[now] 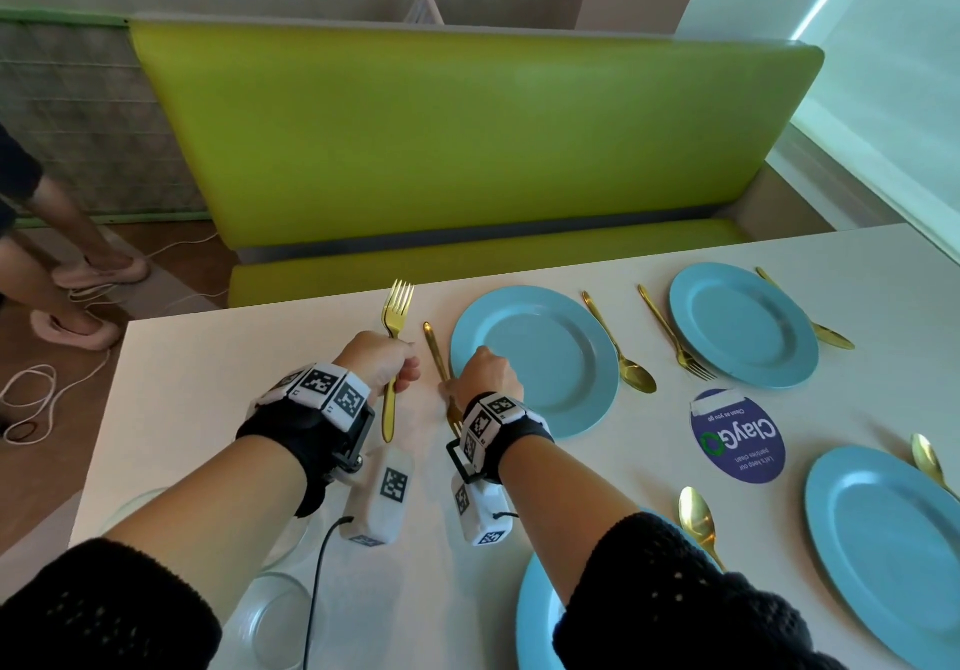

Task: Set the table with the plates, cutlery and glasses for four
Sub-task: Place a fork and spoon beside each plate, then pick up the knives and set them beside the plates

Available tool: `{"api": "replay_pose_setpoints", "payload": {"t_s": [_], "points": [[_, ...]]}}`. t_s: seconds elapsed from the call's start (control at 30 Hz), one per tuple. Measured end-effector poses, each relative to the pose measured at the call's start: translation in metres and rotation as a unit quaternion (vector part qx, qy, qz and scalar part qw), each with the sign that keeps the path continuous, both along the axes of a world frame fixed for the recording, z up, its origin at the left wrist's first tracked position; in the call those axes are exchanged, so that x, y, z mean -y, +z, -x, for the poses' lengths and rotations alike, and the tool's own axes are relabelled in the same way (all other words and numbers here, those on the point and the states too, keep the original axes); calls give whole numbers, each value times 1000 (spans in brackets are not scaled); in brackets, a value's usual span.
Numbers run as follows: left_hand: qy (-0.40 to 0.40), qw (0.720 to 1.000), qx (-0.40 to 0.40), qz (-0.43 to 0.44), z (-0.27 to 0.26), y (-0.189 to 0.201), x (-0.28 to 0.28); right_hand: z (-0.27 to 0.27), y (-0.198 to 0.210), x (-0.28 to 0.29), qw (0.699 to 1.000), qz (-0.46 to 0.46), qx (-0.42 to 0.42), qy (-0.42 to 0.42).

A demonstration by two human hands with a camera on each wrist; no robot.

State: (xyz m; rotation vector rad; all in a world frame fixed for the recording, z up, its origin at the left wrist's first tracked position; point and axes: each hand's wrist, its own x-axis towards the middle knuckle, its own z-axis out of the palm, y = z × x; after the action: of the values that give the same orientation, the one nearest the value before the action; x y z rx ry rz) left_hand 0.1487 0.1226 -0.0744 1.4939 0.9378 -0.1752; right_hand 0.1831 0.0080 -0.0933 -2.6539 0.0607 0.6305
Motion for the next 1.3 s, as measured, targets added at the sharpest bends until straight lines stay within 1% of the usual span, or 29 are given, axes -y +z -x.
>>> {"api": "replay_pose_setpoints", "payload": {"t_s": [0.23, 0.33, 0.43, 0.57, 0.7, 0.8, 0.9, 0.97, 1.07, 1.17, 1.3], "points": [[8, 1000, 2, 6, 2, 5, 3, 4, 9, 6, 1000, -20, 3, 14], [7, 1000, 7, 26, 4, 12, 11, 7, 20, 16, 997, -72, 5, 18], [-33, 998, 14, 42, 9, 20, 25, 11, 30, 32, 990, -143, -9, 17], [-75, 993, 41, 81, 17, 30, 57, 22, 48, 63, 988, -141, -41, 49], [-118, 986, 63, 97, 25, 35, 96, 35, 66, 102, 983, -156, -83, 52], [-126, 984, 74, 103, 32, 34, 125, 46, 72, 133, 975, -201, -99, -14], [-150, 980, 81, 104, 41, 37, 155, 56, 73, 162, 954, -259, -114, -97], [-168, 977, 83, 98, 47, 39, 175, 60, 71, 181, 945, -287, -111, -110], [-187, 972, 96, 110, 53, 39, 207, 65, 67, 210, 939, -309, -93, -119], [-201, 968, 99, 114, 58, 34, 238, 70, 59, 242, 928, -332, -93, -143], [-200, 970, 92, 101, 64, 24, 278, 74, 48, 292, 924, -333, -86, -167]]}}
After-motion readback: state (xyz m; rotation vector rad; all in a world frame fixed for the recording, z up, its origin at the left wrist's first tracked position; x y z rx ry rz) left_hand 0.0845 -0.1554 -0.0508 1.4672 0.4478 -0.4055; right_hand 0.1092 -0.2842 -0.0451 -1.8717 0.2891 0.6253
